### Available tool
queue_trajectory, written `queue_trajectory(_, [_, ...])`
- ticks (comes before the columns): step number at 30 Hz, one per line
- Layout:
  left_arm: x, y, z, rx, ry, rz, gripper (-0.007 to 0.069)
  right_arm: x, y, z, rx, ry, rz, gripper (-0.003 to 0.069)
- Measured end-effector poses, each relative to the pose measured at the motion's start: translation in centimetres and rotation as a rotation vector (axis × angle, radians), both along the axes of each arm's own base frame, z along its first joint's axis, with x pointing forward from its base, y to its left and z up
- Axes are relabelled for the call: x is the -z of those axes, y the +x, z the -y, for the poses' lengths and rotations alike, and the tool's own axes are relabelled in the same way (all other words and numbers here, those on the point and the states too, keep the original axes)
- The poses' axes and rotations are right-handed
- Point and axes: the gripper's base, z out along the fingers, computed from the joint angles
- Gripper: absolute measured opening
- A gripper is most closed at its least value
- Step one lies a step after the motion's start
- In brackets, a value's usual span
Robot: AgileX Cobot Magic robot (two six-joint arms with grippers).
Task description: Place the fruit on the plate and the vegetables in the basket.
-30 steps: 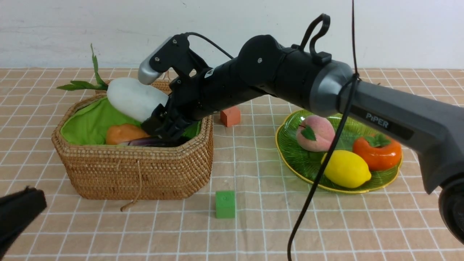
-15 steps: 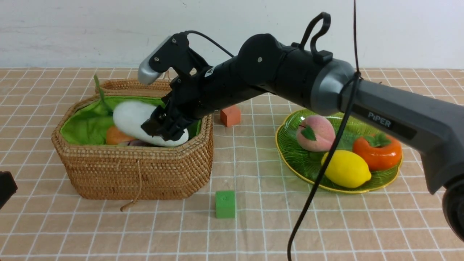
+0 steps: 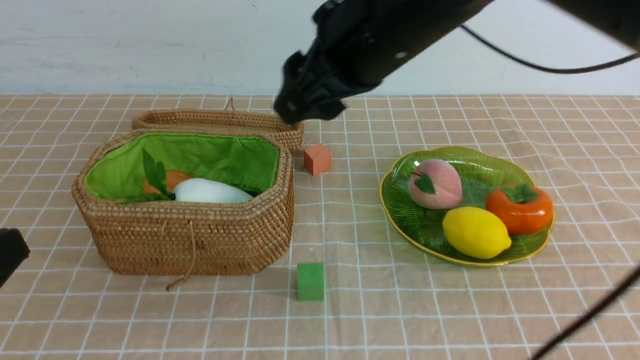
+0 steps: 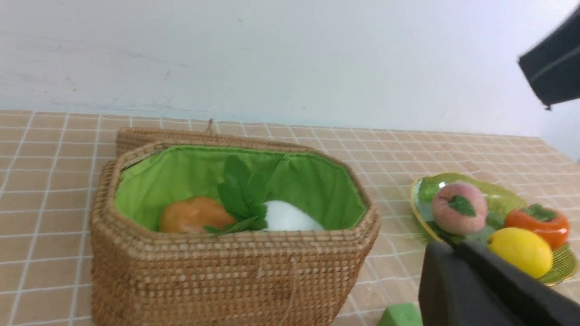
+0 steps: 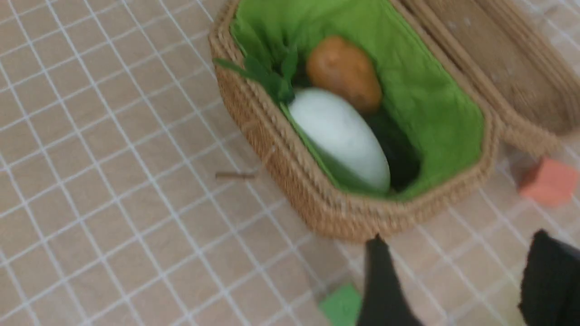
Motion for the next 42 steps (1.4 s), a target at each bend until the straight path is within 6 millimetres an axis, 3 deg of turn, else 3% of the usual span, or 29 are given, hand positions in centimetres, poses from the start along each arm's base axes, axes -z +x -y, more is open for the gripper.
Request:
queue_trajectory(2, [-0.4, -0.8, -0.3, 0.018, -0.056, 0.038, -0.0013, -1.1, -1.4, 1.8, 0.076, -0.053, -0.044, 0.0174])
queue_trajectory(4, [-0.7, -1.6, -0.7, 0.022, -0.096, 0.070, -0.0013, -1.7, -2.2, 2.9, 0.132, -0.062, -0.043, 0.0074])
queue_trajectory(7, [-0.4, -3.4, -1.8, 0.032, -0.179, 0.127, -0.0013, -2.1, -4.3, 5.0, 0.218, -0.063, -0.061, -0.0012])
queue_trajectory(12, [2.1, -4.4, -2.2, 0.058, -0.263, 0.116, -0.0013, -0.8, -9.1, 8.9, 0.346, -0.036, -0.156, -0.0014])
queue_trajectory(15, [3.8, -3.9, -1.8, 0.057, -0.254, 0.061, -0.0013, 1.4, -12.8, 11.7, 0.456, -0.011, -0.253, -0.0010])
queue_trajectory(18, [4.8, -3.6, -1.6, 0.052, -0.234, 0.032, -0.0013, 4.0, -15.2, 13.7, 0.534, -0.008, -0.301, -0.0008])
queue_trajectory(24, [5.5, -3.4, -1.7, 0.030, -0.206, -0.005, -0.0013, 7.1, -19.3, 17.1, 0.581, 0.076, -0.246, -0.0007])
queue_trajectory(33, [6.0, -3.3, -1.9, 0.002, -0.183, -0.049, -0.0013, 8.2, -23.1, 20.0, 0.571, 0.171, -0.181, 0.0001])
queue_trajectory(42, [6.5, -3.3, -2.1, -0.028, -0.160, -0.101, -0.0013, 7.6, -24.9, 21.9, 0.589, 0.240, -0.077, 0.0005])
